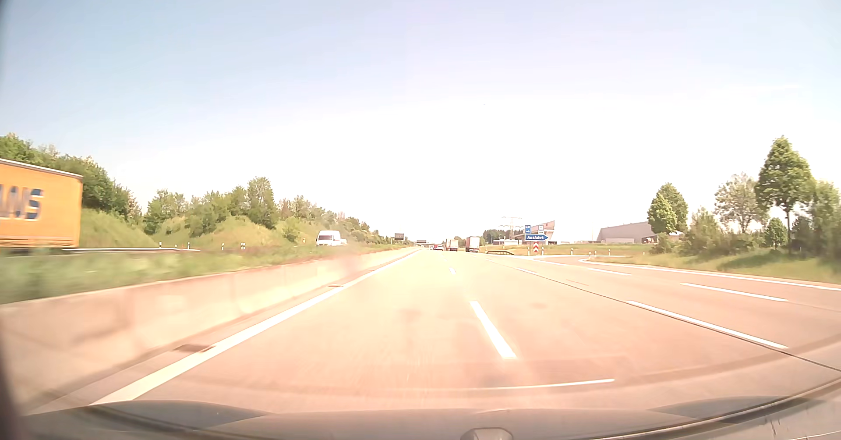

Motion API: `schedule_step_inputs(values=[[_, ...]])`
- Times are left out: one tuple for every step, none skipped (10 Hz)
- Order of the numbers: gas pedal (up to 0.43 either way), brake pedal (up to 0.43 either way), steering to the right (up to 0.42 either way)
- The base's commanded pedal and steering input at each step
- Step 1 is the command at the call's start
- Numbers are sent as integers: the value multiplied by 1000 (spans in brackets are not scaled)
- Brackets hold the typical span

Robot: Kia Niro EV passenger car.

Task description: Follow the waypoints while adhering to traffic rules and regulations

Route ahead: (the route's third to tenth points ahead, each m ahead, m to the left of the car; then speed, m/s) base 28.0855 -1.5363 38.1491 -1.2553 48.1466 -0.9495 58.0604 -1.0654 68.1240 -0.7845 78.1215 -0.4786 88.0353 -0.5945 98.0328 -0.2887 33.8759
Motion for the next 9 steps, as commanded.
schedule_step_inputs(values=[[370,0,1],[358,0,1],[339,0,0],[331,0,0],[319,0,0],[319,0,0],[319,0,0],[319,0,0],[319,0,-1]])
